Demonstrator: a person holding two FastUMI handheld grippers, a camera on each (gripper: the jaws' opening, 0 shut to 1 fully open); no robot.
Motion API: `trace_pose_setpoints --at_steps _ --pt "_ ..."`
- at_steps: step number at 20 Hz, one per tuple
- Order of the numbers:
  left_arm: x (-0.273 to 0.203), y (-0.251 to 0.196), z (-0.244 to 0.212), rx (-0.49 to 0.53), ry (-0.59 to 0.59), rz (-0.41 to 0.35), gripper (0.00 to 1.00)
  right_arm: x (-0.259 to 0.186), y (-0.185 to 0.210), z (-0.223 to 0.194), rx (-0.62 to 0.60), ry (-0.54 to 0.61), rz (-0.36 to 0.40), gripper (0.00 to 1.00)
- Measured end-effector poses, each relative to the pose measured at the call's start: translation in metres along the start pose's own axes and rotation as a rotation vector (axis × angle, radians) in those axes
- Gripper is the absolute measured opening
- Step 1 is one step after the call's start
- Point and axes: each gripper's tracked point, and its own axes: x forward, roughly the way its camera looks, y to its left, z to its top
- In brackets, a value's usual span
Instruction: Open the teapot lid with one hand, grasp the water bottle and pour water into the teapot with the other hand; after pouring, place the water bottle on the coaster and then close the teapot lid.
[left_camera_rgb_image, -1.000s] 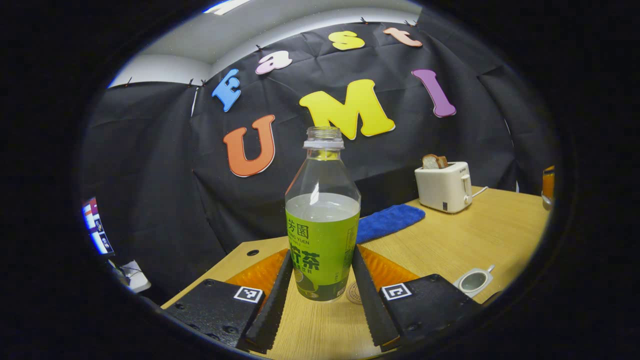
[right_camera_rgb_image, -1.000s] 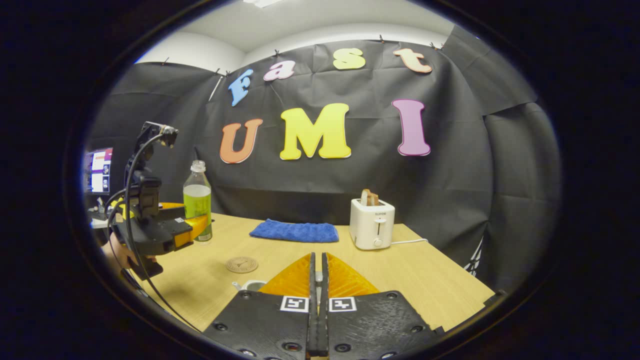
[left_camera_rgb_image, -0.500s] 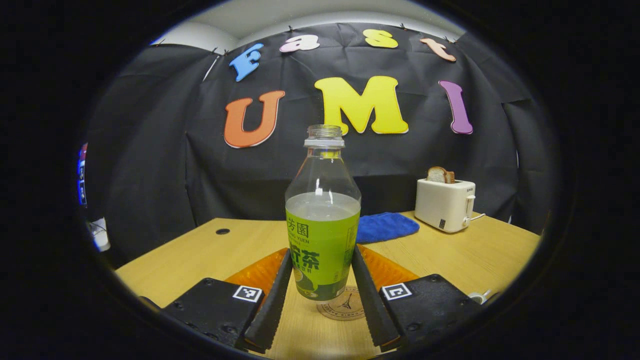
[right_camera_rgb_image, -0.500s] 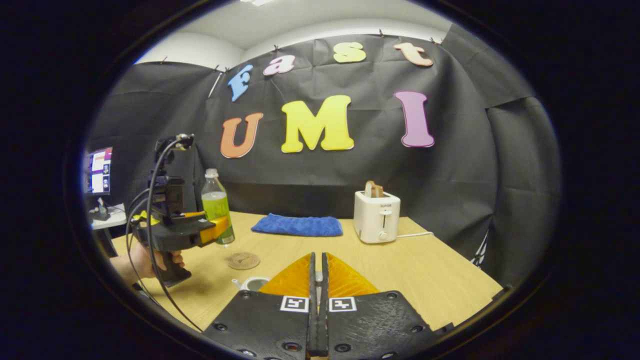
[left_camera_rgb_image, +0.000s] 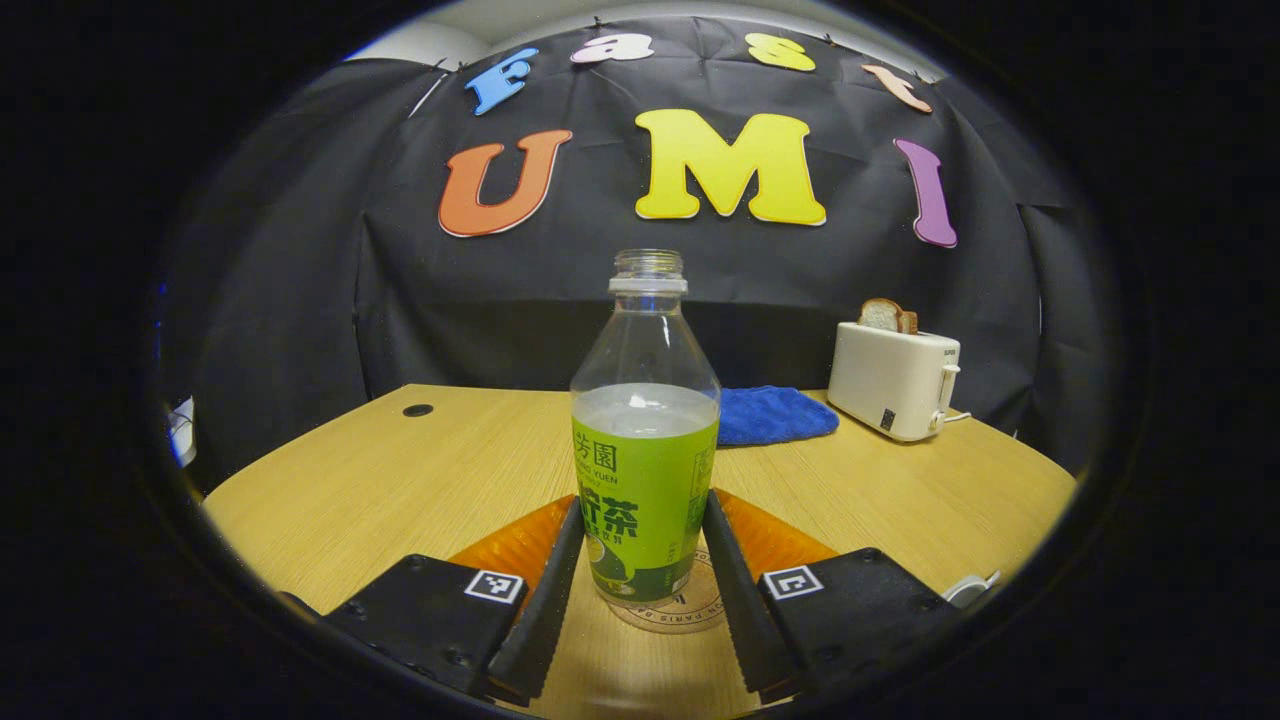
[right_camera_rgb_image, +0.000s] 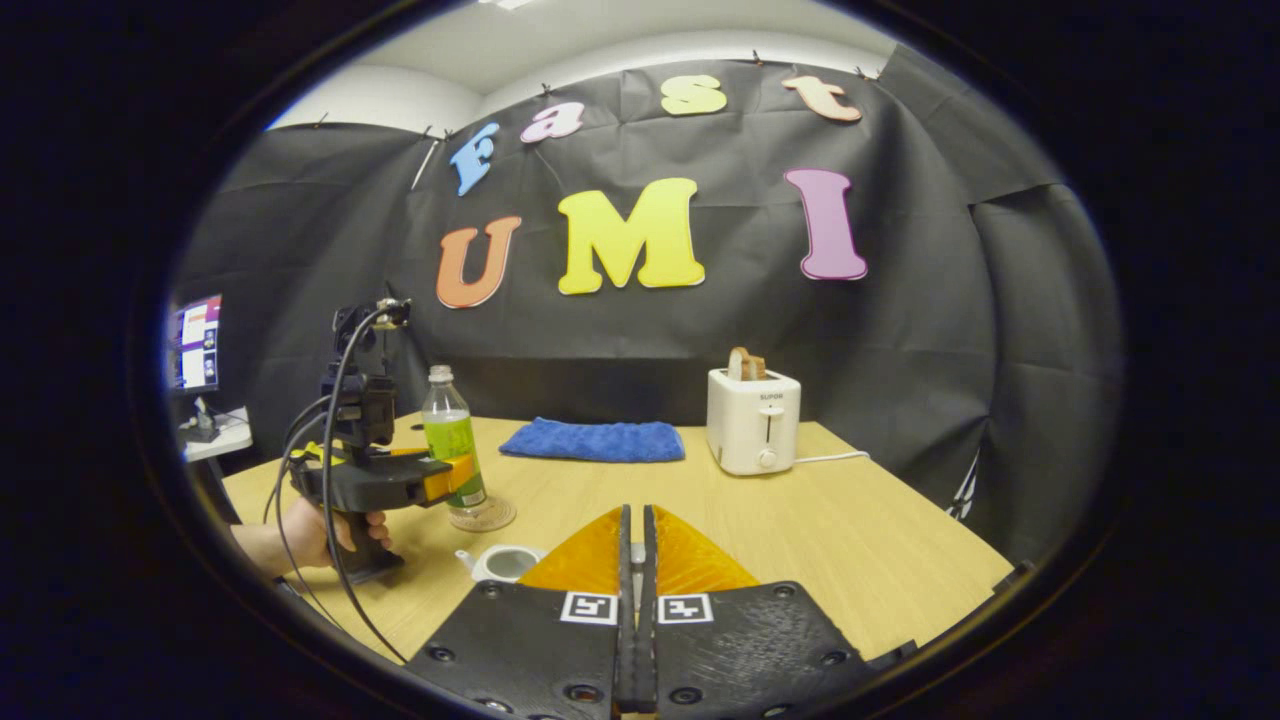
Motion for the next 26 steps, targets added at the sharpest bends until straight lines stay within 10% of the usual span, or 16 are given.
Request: trace_pose_setpoints --at_steps 17,26 --pt "-0.003 -0.017 0.000 -0.024 0.010 -0.044 0.77 -0.002 0.002 0.000 0.000 0.000 0.012 0.00" --pt "-0.023 -0.003 0.005 -0.010 -0.024 0.018 0.98 0.001 0.013 0.004 -0.001 -0.009 0.031 0.00"
